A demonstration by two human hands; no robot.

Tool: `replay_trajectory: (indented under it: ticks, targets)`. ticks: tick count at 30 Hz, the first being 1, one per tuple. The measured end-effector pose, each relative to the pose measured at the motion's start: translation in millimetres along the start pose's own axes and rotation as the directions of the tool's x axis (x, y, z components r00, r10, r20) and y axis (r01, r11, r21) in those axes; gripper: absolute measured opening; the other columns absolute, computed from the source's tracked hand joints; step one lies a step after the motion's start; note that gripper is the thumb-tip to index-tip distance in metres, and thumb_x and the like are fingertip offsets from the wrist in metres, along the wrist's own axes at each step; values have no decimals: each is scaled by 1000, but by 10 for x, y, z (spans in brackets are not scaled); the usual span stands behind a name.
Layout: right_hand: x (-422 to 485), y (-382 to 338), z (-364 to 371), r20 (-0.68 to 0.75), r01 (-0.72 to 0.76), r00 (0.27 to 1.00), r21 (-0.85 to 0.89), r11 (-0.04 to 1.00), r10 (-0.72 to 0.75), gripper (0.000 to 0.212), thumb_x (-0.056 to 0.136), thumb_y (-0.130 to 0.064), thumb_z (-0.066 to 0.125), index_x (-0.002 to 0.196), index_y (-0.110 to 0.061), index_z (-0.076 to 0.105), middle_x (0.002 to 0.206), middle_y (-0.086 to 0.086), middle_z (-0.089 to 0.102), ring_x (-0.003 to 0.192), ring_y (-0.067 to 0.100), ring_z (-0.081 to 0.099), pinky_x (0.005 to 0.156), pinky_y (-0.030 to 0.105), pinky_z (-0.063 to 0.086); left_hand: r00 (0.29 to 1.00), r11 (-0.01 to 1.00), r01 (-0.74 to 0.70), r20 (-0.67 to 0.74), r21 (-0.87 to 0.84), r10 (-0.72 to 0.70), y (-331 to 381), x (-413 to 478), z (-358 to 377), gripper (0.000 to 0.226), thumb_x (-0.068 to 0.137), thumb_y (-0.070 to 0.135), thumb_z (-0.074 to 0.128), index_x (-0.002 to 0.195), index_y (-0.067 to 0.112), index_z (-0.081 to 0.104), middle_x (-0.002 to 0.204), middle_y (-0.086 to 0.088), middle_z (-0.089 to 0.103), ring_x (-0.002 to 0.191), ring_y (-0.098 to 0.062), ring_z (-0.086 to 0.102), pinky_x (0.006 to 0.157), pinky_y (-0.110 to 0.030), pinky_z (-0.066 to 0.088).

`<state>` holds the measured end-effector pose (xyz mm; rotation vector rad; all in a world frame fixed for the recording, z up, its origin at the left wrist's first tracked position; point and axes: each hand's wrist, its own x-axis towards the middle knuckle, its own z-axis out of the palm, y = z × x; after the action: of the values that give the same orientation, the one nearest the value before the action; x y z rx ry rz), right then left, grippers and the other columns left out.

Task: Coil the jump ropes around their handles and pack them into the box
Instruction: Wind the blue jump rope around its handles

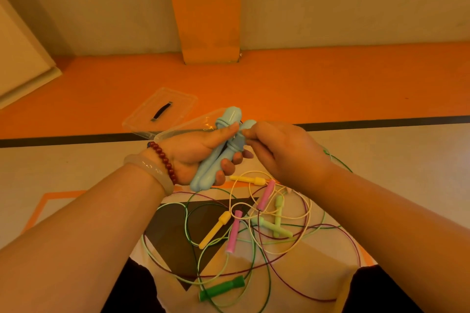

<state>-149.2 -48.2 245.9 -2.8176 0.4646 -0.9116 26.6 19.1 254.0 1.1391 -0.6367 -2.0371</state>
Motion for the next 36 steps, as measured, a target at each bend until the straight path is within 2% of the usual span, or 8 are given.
replay_trajectory:
  ticks: [4, 7, 11, 19, 24, 27, 30, 36]
  targets:
    - [-12, 13, 74, -71, 90, 994, 68, 994, -85, 21, 89, -13, 50, 91, 0, 68, 78, 10, 66, 70, 21, 57, 63, 25, 40, 998, 997, -58, -3, -60, 58, 0, 6, 54, 53, 50, 58, 80, 80, 15, 73, 67, -2, 56, 47, -9, 51, 43, -21, 47]
    - [-18, 68, 59, -81, 128, 989, 84, 988, -121, 20, 88, -11, 53, 92, -1, 69, 85, 10, 69, 76, 27, 65, 68, 32, 47, 986, 993, -117, -119, -9, 115, -5, 8, 89, 51, 69, 62, 47, 91, 18, 62, 67, -1, 52, 45, -8, 47, 42, -18, 44]
    - [-10, 143, 53, -117, 28, 993, 156, 987, -10, 19, 90, -15, 56, 94, -4, 70, 89, 8, 70, 81, 24, 65, 72, 32, 48, 968, 987, -157, -196, 23, 159, -1, 14, 122, 47, 86, 57, 38, 99, 18, 59, 70, -2, 57, 44, -7, 45, 40, -16, 41]
    - [-52, 116, 90, -56, -190, 976, 259, 947, 211, 23, 88, -25, 61, 107, -14, 68, 81, -25, 51, 75, -6, 49, 66, 6, 39, 946, 987, -140, -284, 84, 158, 13, 9, 126, 28, 99, 37, 41, 103, 15, 58, 68, -2, 64, 41, -5, 41, 35, -13, 36]
    - [-62, 143, 136, -53, -250, 959, 290, 924, 277, 18, 89, -28, 59, 100, -17, 68, 84, -12, 58, 77, 2, 49, 65, 10, 38, 928, 973, -197, -297, 123, 226, -2, 27, 136, 19, 91, 34, 53, 99, 17, 56, 65, 2, 60, 40, -4, 42, 36, -13, 36]
    - [-59, 124, 155, 16, -368, 913, 468, 804, 408, 4, 91, -25, 63, 89, -29, 62, 81, -11, 60, 70, 6, 56, 63, 23, 47, 915, 952, -255, -275, 167, 293, -14, 46, 146, 24, 78, 33, 60, 95, 16, 56, 68, 2, 54, 42, -4, 42, 38, -14, 38]
    - [-52, 160, 143, 82, -433, 878, 554, 711, 471, 11, 91, -23, 63, 89, -33, 60, 79, -14, 59, 68, -2, 55, 61, 14, 43, 889, 935, -312, -294, 171, 350, -21, 70, 125, 13, 89, 24, 57, 98, 14, 58, 69, 1, 59, 43, -5, 44, 38, -15, 39]
    - [-77, 358, 94, 245, -520, 854, 381, 764, 459, 20, 97, -29, 52, 80, -37, 58, 65, -9, 49, 58, 1, 43, 54, 16, 32, 844, 915, -362, -356, 176, 402, -20, 59, 93, 7, 94, 18, 54, 96, 13, 57, 69, 2, 61, 42, -4, 43, 37, -15, 37]
